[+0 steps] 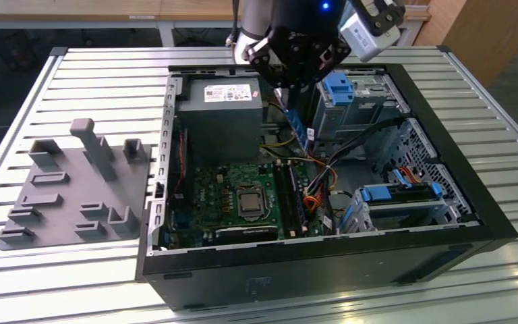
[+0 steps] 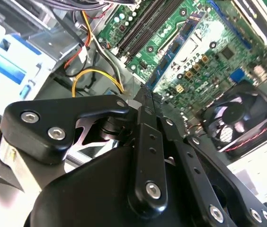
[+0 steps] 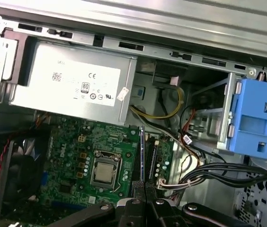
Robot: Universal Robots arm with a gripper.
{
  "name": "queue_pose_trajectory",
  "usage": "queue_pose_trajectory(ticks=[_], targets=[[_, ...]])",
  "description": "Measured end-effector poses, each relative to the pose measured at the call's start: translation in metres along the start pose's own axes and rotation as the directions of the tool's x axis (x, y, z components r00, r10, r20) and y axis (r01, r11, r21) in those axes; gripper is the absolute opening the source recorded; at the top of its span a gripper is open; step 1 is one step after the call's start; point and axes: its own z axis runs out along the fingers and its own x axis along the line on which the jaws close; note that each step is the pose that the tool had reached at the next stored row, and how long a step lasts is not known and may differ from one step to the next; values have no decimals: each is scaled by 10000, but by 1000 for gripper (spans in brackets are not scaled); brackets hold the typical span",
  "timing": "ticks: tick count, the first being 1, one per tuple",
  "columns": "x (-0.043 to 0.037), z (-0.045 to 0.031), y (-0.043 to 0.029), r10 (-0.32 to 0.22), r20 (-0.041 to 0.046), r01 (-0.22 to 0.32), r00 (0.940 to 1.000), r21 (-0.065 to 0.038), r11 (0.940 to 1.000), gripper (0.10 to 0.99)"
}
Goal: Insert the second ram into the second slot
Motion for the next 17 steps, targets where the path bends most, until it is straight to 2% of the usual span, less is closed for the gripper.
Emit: queue_pose_trajectory(ticks=[5,8,13,17], targets=[[1,12,-2,760,29,-760,9971,3,9971,114],[3,34,-19,872,31,-872,9962,8,9962,114],[15,94,-106,926,36,-926,9957,-25,9957,114],[18,135,-121,1150,44,-1150,9934,-23,9934,114]])
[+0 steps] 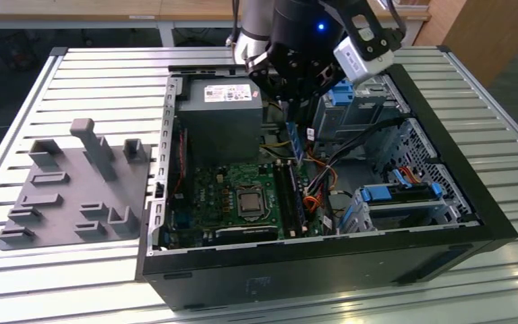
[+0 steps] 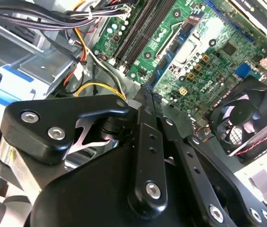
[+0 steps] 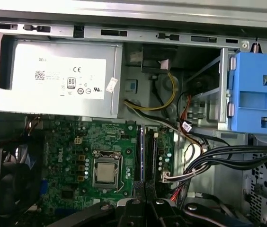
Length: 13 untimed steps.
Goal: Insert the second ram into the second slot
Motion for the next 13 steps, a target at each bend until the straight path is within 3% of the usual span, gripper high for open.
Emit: queue_pose_trajectory(ticks=[13], targets=[[1,140,-20,278,10,-278,9996,4,9996,114]])
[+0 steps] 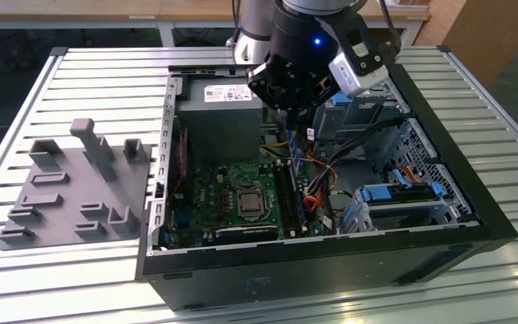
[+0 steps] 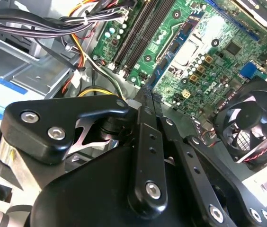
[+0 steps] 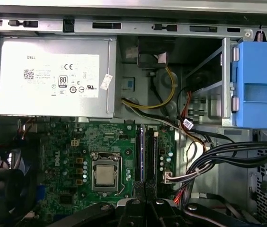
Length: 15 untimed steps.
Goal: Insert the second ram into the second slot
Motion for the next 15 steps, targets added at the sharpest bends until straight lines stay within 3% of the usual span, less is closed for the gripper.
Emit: queue_pose_trajectory(ticks=[12,15], targets=[[1,71,-3,3,-1,-3,10000,1,10000,114],[1,131,-5,4,-1,-4,10000,1,10000,114]])
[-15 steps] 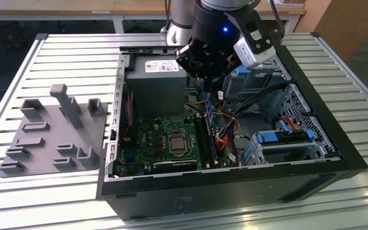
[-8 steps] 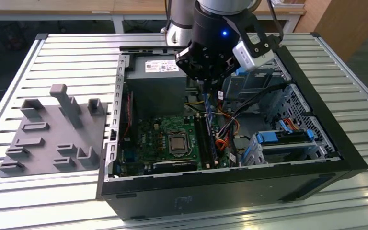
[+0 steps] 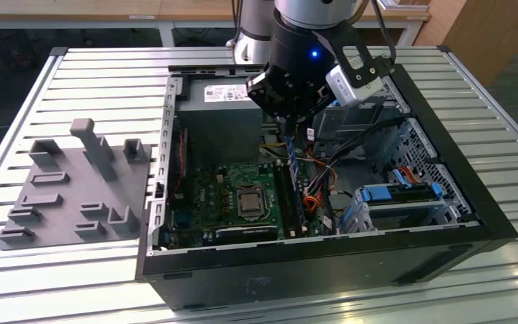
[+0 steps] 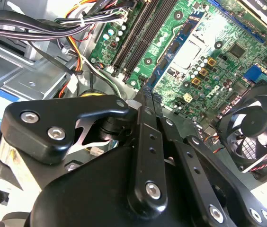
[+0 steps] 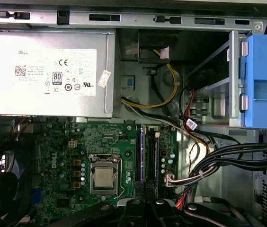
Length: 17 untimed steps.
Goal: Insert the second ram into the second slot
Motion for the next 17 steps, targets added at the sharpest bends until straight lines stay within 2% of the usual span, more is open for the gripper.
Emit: queue_pose_trajectory(ticks=[9,17], targets=[[0,30,-7,0,0,0,10000,4,10000,114],[1,93,-10,0,0,0,10000,5,10000,114]])
